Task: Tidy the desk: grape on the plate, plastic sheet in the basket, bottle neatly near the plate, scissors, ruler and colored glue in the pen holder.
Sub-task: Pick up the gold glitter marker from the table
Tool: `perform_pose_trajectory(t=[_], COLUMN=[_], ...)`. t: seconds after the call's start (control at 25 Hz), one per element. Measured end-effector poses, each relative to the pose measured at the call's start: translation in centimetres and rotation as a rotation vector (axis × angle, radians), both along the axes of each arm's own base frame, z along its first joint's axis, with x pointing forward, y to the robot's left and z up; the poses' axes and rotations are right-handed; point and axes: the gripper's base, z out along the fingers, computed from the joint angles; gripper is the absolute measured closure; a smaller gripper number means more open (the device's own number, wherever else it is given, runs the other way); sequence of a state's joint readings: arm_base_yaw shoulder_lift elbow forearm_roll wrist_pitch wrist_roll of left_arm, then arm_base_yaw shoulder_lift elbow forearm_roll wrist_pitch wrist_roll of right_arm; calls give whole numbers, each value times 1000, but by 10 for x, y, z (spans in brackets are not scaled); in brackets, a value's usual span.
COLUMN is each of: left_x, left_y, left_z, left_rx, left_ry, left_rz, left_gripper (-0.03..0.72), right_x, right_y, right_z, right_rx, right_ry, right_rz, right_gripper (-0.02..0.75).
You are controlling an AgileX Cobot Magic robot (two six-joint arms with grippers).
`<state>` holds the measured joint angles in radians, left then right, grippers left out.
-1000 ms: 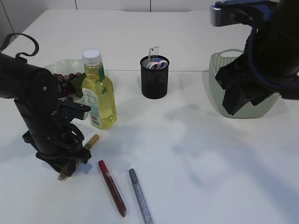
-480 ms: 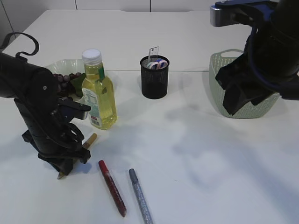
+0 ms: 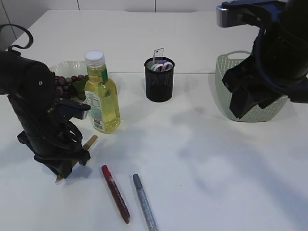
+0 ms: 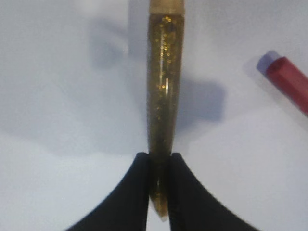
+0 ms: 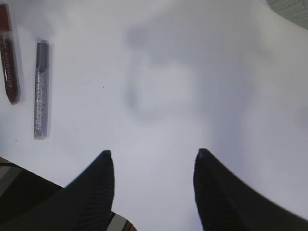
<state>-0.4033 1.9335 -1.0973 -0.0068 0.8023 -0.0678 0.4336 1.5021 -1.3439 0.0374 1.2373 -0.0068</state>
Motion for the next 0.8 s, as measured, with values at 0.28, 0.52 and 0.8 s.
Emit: perform_pose_trajectory(t=[0.28,0.52,0.8], left_x=[-6,-16,-32], left_y=[-2,-7,-14], left_z=[33,66,113], left_rx=[-75,-181,-365], left_ry=[-46,-90,-190], left_rz=[5,-58,-134], left_gripper=[626,625,625], right_x=[0,0,3], right_y=[0,0,11], right_z=[0,0,3], right_rx=[0,6,129], right_ry=[0,-1,-27], right_rz=[0,0,-15], right_gripper=[315,315,315])
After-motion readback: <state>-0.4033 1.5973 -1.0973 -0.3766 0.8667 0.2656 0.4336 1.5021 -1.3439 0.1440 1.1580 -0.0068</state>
